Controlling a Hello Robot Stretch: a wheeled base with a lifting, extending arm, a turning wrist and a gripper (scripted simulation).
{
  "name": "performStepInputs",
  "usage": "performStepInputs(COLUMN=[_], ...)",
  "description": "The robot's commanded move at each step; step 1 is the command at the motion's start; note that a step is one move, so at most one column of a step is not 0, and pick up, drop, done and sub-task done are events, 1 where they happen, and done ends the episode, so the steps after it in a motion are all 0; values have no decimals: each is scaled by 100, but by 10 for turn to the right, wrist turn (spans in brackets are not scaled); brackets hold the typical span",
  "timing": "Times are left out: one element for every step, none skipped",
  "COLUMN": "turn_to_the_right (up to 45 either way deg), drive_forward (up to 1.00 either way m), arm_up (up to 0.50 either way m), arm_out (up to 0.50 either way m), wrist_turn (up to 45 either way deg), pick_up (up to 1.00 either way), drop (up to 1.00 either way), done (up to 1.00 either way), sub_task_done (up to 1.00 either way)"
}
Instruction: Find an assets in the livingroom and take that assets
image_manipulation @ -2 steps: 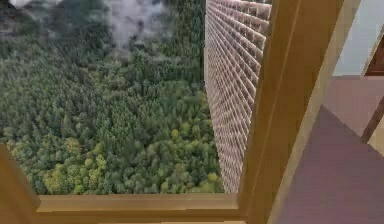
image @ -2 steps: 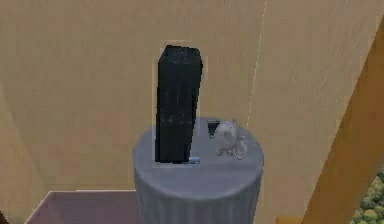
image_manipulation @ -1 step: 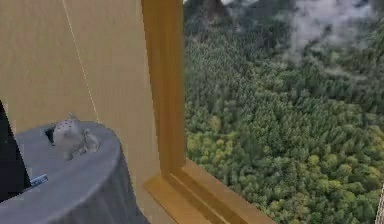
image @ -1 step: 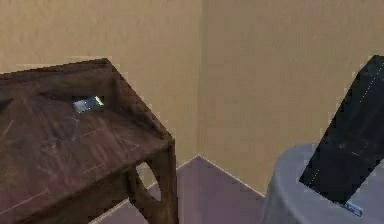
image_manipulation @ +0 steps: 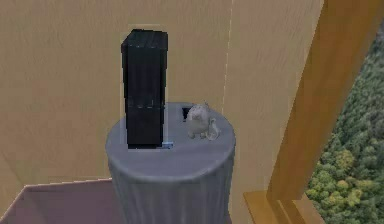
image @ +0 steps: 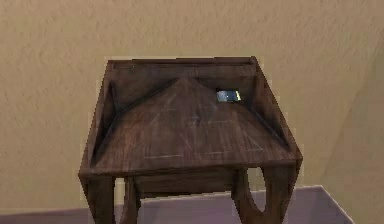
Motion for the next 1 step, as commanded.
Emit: performStepInputs(turn_to_the_right=[-60], drive_forward=[0], arm_up=[0], arm_out=[0], wrist_turn=[0], pick_up=[0], drop=[0], done=[0], sub_task_done=[0])
